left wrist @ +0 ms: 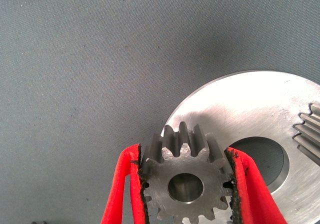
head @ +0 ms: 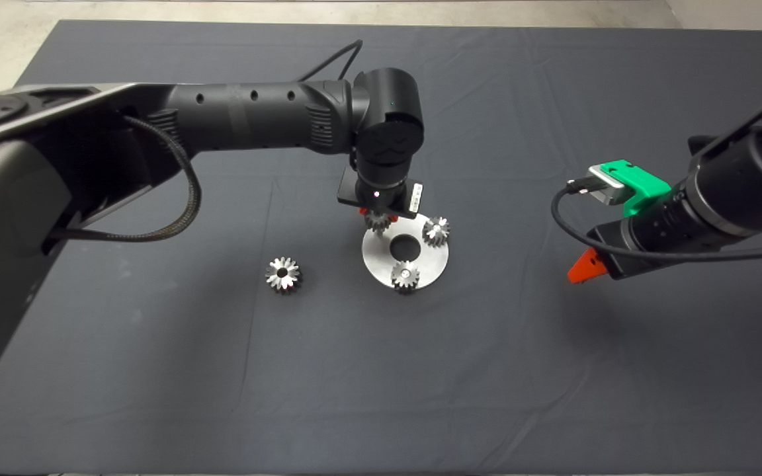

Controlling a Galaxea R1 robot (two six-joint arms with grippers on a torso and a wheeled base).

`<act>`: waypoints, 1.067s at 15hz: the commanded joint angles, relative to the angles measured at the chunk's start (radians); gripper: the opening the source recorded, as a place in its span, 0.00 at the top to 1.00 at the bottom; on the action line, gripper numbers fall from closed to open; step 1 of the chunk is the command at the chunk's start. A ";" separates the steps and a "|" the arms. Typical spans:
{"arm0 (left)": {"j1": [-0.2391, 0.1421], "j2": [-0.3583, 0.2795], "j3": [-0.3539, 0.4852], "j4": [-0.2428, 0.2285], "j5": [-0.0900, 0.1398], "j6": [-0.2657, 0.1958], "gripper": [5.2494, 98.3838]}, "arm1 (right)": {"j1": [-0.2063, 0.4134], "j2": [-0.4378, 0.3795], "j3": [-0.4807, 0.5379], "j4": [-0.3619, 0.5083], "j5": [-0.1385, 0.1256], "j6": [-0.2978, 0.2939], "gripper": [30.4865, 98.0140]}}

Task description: Remove an incorrectly installed larger gear and replace it with the correct smaller gear

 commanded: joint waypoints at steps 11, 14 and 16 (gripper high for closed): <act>0.017 -0.007 0.062 0.013 0.061 -0.031 0.80 | 0.029 0.001 -0.003 0.023 -0.098 -0.006 0.51; 0.018 -0.005 0.053 0.013 0.061 -0.029 0.80 | 0.030 0.001 -0.006 0.023 -0.098 -0.006 0.51; 0.018 -0.001 0.049 0.013 0.061 -0.031 0.80 | 0.030 0.000 -0.006 0.023 -0.100 -0.006 0.51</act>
